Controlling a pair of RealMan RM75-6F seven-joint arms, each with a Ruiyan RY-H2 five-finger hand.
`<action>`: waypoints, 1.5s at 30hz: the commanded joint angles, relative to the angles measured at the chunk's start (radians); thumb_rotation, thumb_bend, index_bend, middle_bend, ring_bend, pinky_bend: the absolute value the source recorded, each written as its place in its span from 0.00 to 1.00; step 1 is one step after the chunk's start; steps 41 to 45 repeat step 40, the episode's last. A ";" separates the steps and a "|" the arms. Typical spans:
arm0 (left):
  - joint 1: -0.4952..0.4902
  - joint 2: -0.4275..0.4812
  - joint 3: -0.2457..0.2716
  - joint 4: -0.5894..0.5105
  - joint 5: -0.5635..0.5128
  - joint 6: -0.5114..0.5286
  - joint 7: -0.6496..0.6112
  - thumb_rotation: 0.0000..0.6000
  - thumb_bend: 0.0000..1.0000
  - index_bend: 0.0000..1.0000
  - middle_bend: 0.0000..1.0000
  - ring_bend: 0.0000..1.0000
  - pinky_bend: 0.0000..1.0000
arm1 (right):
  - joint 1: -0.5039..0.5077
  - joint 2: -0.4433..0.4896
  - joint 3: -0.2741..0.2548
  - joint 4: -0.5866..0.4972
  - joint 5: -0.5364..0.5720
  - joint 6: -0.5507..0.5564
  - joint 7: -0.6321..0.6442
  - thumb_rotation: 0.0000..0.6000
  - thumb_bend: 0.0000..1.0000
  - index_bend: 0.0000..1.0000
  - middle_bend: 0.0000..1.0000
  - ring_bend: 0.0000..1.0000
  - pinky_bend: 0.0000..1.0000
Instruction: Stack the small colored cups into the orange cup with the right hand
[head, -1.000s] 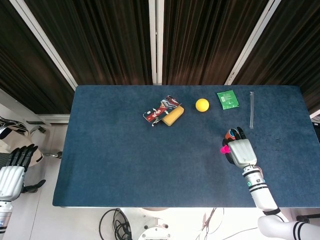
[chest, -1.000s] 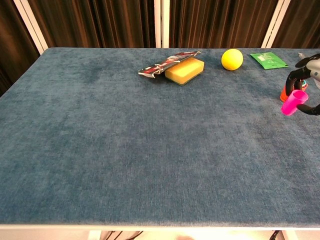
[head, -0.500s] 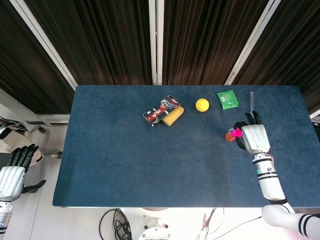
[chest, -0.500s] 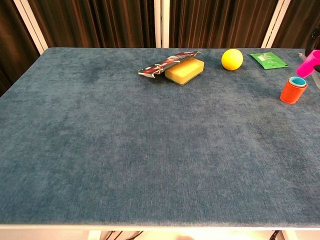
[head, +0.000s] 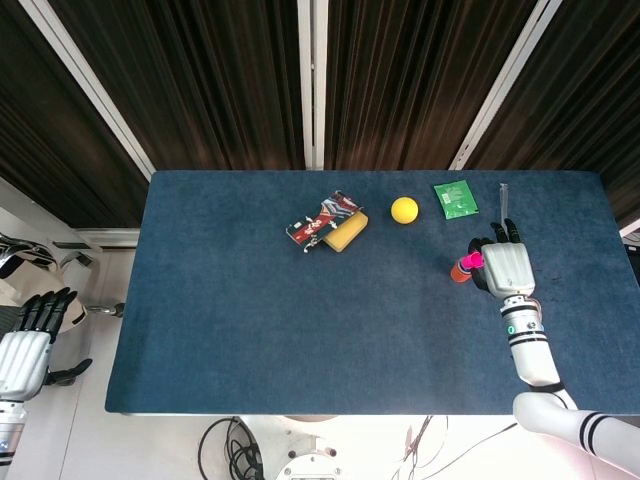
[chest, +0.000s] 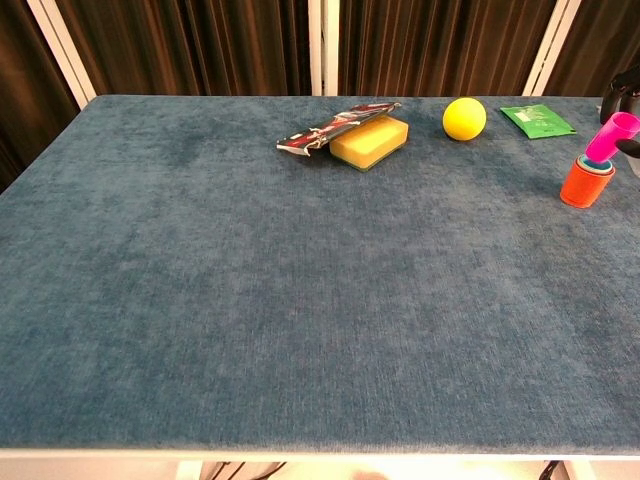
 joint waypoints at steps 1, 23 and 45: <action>0.000 -0.001 0.000 0.001 0.000 0.000 -0.001 1.00 0.12 0.05 0.04 0.00 0.00 | 0.004 -0.003 -0.003 0.003 0.010 -0.008 -0.012 1.00 0.33 0.50 0.50 0.11 0.00; 0.000 0.005 -0.005 0.002 0.001 0.010 -0.001 1.00 0.12 0.05 0.04 0.00 0.00 | -0.215 0.163 -0.113 -0.193 -0.232 0.309 0.165 1.00 0.13 0.00 0.00 0.00 0.00; -0.018 0.011 -0.034 -0.035 -0.021 0.007 0.156 1.00 0.12 0.04 0.04 0.00 0.00 | -0.488 0.177 -0.206 0.005 -0.391 0.581 0.474 1.00 0.13 0.00 0.00 0.00 0.00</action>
